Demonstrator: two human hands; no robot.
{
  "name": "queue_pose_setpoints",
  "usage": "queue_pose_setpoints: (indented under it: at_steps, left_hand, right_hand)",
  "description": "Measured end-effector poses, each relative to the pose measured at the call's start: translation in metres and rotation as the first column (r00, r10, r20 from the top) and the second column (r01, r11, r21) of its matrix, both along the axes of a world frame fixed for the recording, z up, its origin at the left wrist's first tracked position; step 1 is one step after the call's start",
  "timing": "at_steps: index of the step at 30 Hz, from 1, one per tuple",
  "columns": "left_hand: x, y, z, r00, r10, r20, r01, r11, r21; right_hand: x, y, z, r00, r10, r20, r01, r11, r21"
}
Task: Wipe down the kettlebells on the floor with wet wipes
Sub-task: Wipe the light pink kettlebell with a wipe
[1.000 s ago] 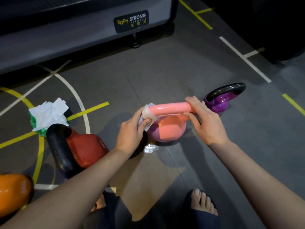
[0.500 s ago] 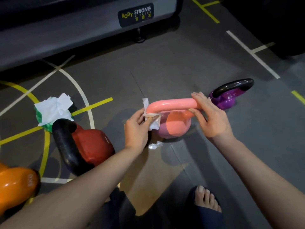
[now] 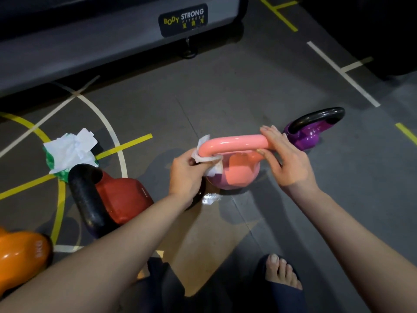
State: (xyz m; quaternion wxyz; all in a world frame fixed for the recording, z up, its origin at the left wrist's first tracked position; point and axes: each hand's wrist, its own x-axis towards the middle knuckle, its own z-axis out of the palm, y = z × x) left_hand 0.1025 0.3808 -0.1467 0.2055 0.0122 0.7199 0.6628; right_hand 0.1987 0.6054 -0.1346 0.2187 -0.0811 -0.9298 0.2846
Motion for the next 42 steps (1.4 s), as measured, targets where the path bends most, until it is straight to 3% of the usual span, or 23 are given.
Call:
queue_pose_setpoints:
  at_steps: [3, 7, 10, 16, 20, 22, 24, 28, 30, 33, 36, 38, 42]
  left_hand:
    - [-0.005, -0.007, 0.016, 0.984, -0.051, -0.172, 0.036, 0.995, -0.090]
    - [-0.017, 0.000, 0.045, 0.855, -0.270, -0.443, 0.128, 0.938, -0.323]
    - [-0.023, 0.016, 0.059, 0.742, -0.494, -0.453, 0.201, 0.808, -0.554]
    - [-0.018, 0.030, 0.074, 0.550, -0.705, -0.447, 0.151, 0.611, -0.777]
    - [-0.013, 0.053, 0.078, 0.476, -0.803, -0.359, 0.032, 0.423, -0.905]
    - [0.000, 0.070, 0.081, 0.417, -0.840, -0.347, 0.011, 0.386, -0.922]
    - [0.009, 0.094, 0.086, 0.372, -0.865, -0.336, 0.079, 0.390, -0.917]
    - [-0.005, 0.111, 0.097, 0.420, -0.884, -0.204, 0.420, 0.389, -0.820]
    - [-0.017, 0.092, 0.104, 0.409, -0.895, -0.181, 0.514, 0.390, -0.764]
    - [-0.042, 0.048, 0.107, 0.440, -0.871, -0.220, 0.449, 0.425, -0.786]
    - [-0.054, 0.010, 0.087, 0.541, -0.800, -0.257, 0.371, 0.502, -0.781]
    - [-0.049, -0.006, 0.070, 0.594, -0.739, -0.316, 0.365, 0.599, -0.713]
    - [-0.040, -0.014, 0.051, 0.645, -0.644, -0.412, 0.343, 0.726, -0.596]
  right_hand:
    - [0.000, -0.001, 0.000, 1.000, -0.004, 0.003, 0.005, 1.000, -0.021]
    - [0.000, -0.001, 0.000, 1.000, 0.005, 0.001, -0.005, 1.000, -0.019]
    - [0.001, 0.000, -0.001, 1.000, 0.005, 0.013, -0.005, 0.999, -0.032]
    - [0.010, -0.002, 0.010, 0.998, 0.031, 0.060, -0.020, 0.983, -0.180]
    - [0.027, 0.001, 0.019, 0.987, -0.154, 0.049, 0.162, 0.940, -0.300]
    - [0.028, -0.004, 0.022, 0.976, -0.217, -0.005, 0.206, 0.934, -0.292]
    - [0.023, -0.009, 0.022, 0.971, -0.233, -0.049, 0.211, 0.937, -0.280]
    - [0.017, -0.014, 0.020, 0.963, -0.259, -0.076, 0.225, 0.924, -0.310]
    - [0.020, -0.013, 0.021, 0.954, -0.291, -0.064, 0.254, 0.906, -0.339]
    - [0.019, -0.016, 0.019, 0.979, -0.181, -0.089, 0.153, 0.954, -0.258]
    - [0.011, -0.022, 0.014, 0.994, 0.087, -0.061, -0.081, 0.991, 0.104]
    - [0.003, -0.023, 0.007, 0.993, 0.117, 0.001, -0.113, 0.961, 0.253]
    - [0.004, -0.003, 0.000, 0.996, 0.080, -0.048, -0.069, 0.979, 0.194]
